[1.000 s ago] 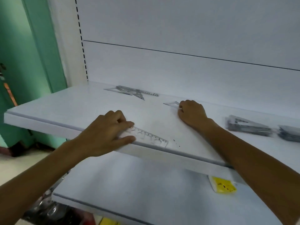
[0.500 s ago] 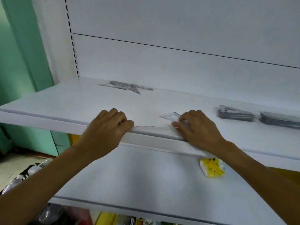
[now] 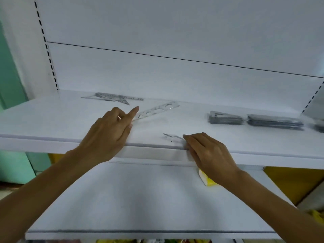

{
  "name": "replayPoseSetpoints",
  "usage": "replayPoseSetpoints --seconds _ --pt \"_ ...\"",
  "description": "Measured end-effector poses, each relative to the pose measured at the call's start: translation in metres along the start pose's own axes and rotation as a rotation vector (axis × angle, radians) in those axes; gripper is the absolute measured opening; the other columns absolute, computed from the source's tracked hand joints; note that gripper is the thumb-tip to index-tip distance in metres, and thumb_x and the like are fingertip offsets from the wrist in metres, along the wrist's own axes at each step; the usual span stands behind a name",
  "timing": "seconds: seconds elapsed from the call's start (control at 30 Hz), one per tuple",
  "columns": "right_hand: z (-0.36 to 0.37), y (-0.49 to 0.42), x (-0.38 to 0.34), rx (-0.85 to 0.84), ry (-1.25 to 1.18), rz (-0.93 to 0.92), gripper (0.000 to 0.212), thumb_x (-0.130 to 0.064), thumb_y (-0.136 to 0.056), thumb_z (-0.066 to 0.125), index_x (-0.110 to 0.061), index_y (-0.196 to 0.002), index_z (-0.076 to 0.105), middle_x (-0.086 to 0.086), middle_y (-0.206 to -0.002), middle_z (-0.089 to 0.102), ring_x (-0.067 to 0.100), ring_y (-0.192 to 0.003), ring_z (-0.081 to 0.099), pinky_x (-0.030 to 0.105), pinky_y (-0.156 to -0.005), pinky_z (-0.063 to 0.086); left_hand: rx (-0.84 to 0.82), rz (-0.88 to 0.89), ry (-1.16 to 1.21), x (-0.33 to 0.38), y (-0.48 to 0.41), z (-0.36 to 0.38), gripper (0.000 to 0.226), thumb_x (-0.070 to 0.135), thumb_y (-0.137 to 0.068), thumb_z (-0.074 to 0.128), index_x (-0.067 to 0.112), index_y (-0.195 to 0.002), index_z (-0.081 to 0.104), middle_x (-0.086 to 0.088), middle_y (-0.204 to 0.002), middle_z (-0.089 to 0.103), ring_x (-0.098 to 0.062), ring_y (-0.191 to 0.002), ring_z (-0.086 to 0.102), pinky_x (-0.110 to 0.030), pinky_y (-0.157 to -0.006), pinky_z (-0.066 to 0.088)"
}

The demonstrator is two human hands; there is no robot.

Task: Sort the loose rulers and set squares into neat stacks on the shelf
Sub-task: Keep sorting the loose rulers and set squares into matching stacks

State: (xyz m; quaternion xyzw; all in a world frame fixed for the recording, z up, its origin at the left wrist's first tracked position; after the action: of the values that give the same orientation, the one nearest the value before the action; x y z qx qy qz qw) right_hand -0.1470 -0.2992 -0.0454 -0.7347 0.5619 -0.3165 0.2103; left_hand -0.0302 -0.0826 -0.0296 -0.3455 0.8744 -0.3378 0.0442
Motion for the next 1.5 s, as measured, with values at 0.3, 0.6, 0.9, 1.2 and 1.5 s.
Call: replayPoseSetpoints --seconds 0.3,0.6,0.9,1.2,1.5 --pt "-0.019 0.009 0.093 -0.056 -0.144 0.332 0.018 -0.008 -0.095 0.041 -0.006 -0.105 0.055 0.014 -0.076 0.066 0.035 -0.059 0.059 0.039 -0.051 0.050 -0.091 -0.009 0.162 0.017 -0.031 0.027 0.044 0.041 -0.091 0.042 0.041 -0.135 0.039 0.014 -0.090 0.042 -0.007 -0.076 0.048 -0.028 -0.067 0.036" --pt "-0.002 0.034 0.210 -0.125 -0.377 0.487 0.021 -0.021 -0.093 0.051 -0.015 -0.111 0.060 0.001 -0.087 0.060 0.015 -0.077 0.054 0.018 -0.068 0.035 -0.106 -0.103 0.243 0.065 -0.062 0.068 0.035 0.028 -0.080 0.068 0.028 -0.114 0.060 0.019 -0.092 0.054 0.003 -0.083 0.053 -0.014 -0.069 0.037" --pt "0.020 0.012 0.270 -0.143 -0.380 0.368 0.031 -0.019 -0.084 0.065 -0.014 -0.115 0.062 0.004 -0.112 0.062 0.019 -0.099 0.054 0.015 -0.081 0.031 -0.060 -0.168 0.209 0.100 -0.073 0.090 0.032 0.027 -0.076 0.072 0.027 -0.107 0.064 0.017 -0.089 0.056 0.001 -0.081 0.056 -0.010 -0.069 0.037" --pt "0.045 -0.007 0.261 -0.212 -0.502 0.287 0.029 -0.018 -0.088 0.059 -0.017 -0.117 0.061 0.002 -0.119 0.061 0.020 -0.112 0.049 0.021 -0.090 0.032 -0.069 -0.205 0.203 0.118 -0.069 0.086 0.030 0.024 -0.075 0.073 0.031 -0.103 0.065 0.018 -0.090 0.056 0.004 -0.087 0.054 -0.003 -0.072 0.038" --pt "0.064 -0.008 0.253 -0.383 -0.491 0.243 0.027 -0.021 -0.094 0.045 -0.005 -0.108 0.062 0.010 -0.109 0.065 0.027 -0.103 0.055 0.030 -0.088 0.040 -0.051 -0.228 0.197 0.125 -0.069 0.087 0.030 0.019 -0.075 0.074 0.026 -0.103 0.066 0.016 -0.089 0.057 0.006 -0.087 0.052 -0.001 -0.072 0.036"
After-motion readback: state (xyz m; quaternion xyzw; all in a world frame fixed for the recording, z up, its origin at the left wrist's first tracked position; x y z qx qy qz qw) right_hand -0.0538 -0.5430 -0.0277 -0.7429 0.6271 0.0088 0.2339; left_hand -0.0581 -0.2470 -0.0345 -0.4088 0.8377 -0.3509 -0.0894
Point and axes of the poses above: each hand's wrist, its own y-axis away from the middle knuckle, its own z-axis out of the palm, x = y × z, the point moved 3 cm from there along -y, towards the middle knuckle
